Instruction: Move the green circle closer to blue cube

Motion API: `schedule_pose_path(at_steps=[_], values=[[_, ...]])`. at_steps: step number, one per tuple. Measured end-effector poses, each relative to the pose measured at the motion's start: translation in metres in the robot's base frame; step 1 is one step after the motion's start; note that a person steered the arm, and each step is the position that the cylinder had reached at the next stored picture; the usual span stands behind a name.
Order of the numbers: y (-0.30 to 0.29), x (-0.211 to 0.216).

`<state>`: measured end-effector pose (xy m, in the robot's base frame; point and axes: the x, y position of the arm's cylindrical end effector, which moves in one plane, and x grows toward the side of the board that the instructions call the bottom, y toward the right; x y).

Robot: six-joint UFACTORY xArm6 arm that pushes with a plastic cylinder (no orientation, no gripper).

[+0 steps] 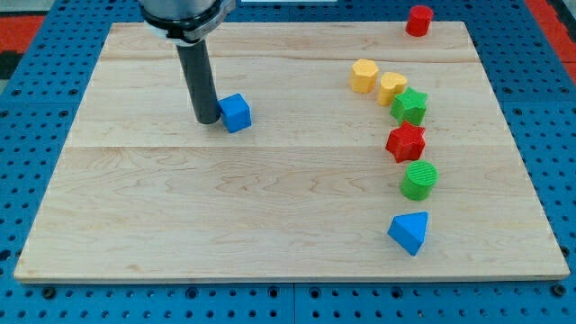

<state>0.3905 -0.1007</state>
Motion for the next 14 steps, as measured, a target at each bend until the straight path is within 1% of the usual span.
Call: schedule_pose_path(at_steps=[1, 2, 3, 4, 5, 6, 8, 9, 11, 12, 14], values=[[0.036, -0.015], [0.024, -0.009], [0.049, 0.049], [0.093, 0.103], [0.167, 0.129], [0.221, 0.135], [0.310, 0.136], [0.332, 0.132], [0.327, 0.121], [0.294, 0.118], [0.262, 0.086]])
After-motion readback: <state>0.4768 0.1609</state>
